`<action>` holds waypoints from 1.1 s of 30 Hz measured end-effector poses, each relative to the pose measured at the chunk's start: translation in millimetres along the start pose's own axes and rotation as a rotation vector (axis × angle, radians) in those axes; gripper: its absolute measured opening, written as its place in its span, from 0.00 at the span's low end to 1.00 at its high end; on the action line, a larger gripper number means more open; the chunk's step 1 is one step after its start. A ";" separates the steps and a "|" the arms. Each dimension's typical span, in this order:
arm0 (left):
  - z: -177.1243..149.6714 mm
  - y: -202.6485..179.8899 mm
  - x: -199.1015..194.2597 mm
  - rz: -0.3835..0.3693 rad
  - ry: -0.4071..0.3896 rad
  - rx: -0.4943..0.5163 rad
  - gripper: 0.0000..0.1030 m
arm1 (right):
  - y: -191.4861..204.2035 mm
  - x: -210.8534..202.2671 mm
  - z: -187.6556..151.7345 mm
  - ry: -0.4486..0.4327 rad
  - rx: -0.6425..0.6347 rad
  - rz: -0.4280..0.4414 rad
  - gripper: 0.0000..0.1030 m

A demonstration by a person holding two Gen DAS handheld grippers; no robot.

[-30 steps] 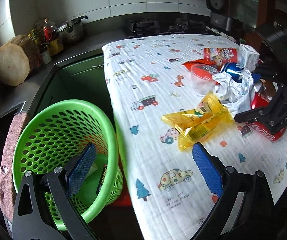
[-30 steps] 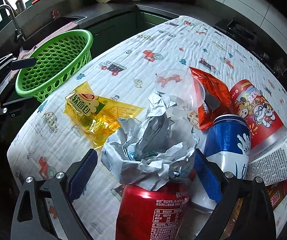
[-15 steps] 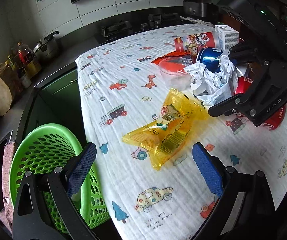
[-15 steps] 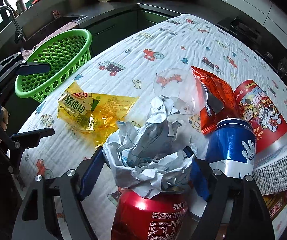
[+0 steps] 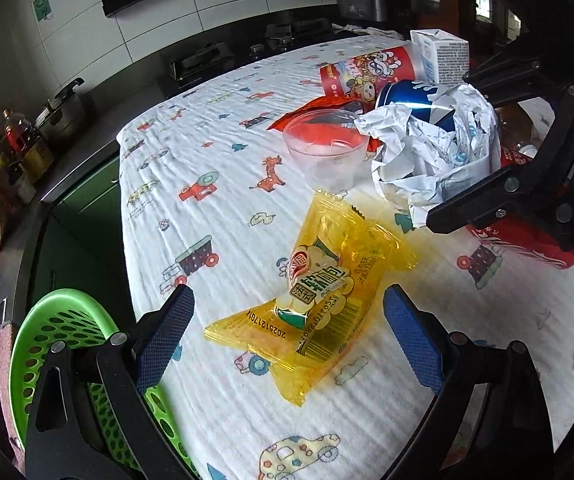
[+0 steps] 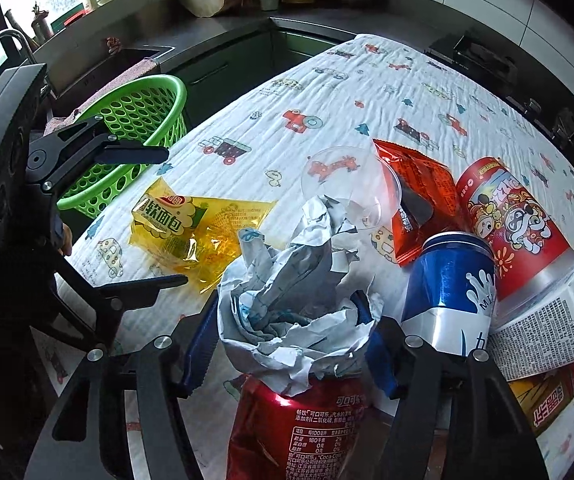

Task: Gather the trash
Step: 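Grasp the yellow snack bag with the left tool while the right tool grasps the crumpled paper, then drop the yellow bag into the basket with the left tool while the right tool carries the paper over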

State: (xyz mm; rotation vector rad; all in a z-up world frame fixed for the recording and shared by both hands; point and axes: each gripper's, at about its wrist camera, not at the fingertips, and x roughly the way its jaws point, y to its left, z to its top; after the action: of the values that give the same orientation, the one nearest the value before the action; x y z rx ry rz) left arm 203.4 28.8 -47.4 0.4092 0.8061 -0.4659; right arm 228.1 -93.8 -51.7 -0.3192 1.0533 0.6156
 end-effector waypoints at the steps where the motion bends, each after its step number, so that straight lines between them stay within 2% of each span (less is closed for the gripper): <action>1: -0.5 0.4 0.9 -0.005 0.002 -0.005 0.81 | -0.1 -1.3 0.4 -0.003 0.001 0.000 0.60; 4: -2.3 3.5 1.7 -0.012 0.005 -0.032 0.65 | 0.3 -5.3 2.1 -0.013 0.003 0.001 0.60; 12: -10.3 19.1 -16.1 -0.021 -0.035 -0.116 0.41 | 11.7 -17.5 10.1 -0.042 -0.010 -0.005 0.60; 18: -23.8 38.4 -39.7 0.009 -0.073 -0.191 0.38 | 28.3 -24.3 19.9 -0.064 -0.027 0.009 0.60; 25: -44.8 82.8 -82.0 0.107 -0.133 -0.304 0.38 | 63.4 -25.0 41.1 -0.092 -0.075 0.048 0.60; 29: -63.3 112.7 -95.2 0.169 -0.123 -0.374 0.38 | 83.7 -19.4 57.3 -0.102 -0.097 0.077 0.60; 33: -85.7 139.9 -94.1 0.222 -0.069 -0.450 0.38 | 104.8 -10.8 75.2 -0.107 -0.121 0.104 0.60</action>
State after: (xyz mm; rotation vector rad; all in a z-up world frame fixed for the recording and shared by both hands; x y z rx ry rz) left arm 172.1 210.6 -5.5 0.0613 0.7623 -0.0836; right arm 213.6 25.0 -2.4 -0.3347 0.9357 0.7837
